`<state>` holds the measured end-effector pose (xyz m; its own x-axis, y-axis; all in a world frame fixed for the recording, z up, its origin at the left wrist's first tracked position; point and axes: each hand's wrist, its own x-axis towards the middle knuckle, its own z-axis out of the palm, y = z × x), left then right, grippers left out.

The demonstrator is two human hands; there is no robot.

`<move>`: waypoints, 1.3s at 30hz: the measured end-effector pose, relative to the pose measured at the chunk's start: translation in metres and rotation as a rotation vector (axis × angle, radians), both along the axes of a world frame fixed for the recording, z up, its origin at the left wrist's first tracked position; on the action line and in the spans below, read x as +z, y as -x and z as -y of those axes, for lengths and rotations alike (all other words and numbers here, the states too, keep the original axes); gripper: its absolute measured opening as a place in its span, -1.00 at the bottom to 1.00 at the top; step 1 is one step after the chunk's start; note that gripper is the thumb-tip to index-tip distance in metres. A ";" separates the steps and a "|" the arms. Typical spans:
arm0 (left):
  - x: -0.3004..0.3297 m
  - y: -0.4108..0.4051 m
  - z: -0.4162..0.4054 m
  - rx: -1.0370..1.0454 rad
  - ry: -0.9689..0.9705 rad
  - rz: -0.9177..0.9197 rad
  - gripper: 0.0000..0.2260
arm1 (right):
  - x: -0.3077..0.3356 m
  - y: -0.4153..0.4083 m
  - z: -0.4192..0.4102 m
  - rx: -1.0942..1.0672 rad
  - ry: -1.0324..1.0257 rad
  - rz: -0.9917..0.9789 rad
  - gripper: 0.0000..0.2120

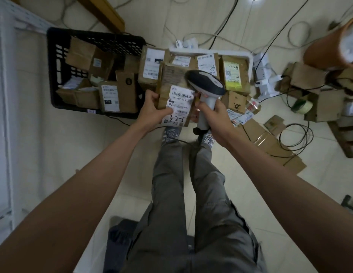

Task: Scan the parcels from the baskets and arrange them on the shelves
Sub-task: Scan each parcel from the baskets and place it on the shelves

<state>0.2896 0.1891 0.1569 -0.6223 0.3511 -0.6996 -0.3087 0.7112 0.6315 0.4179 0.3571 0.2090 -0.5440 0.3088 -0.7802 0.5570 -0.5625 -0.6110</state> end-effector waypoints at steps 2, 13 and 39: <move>0.026 -0.002 0.013 0.020 -0.011 -0.020 -0.59 | 0.027 -0.002 0.002 0.015 -0.008 -0.012 -0.78; 0.149 -0.009 0.040 0.247 -0.090 -0.070 -0.39 | 0.179 -0.019 0.003 0.160 -0.170 -0.059 -0.87; 0.179 0.044 0.052 0.272 -0.130 -0.065 -0.38 | 0.257 0.022 0.026 0.421 -0.323 -0.041 -0.79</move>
<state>0.2455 0.1368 0.3358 -0.7480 0.2490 -0.6152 -0.4328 0.5198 0.7366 0.3964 0.3309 0.4659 -0.7008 0.2778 -0.6570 0.6660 -0.0752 -0.7422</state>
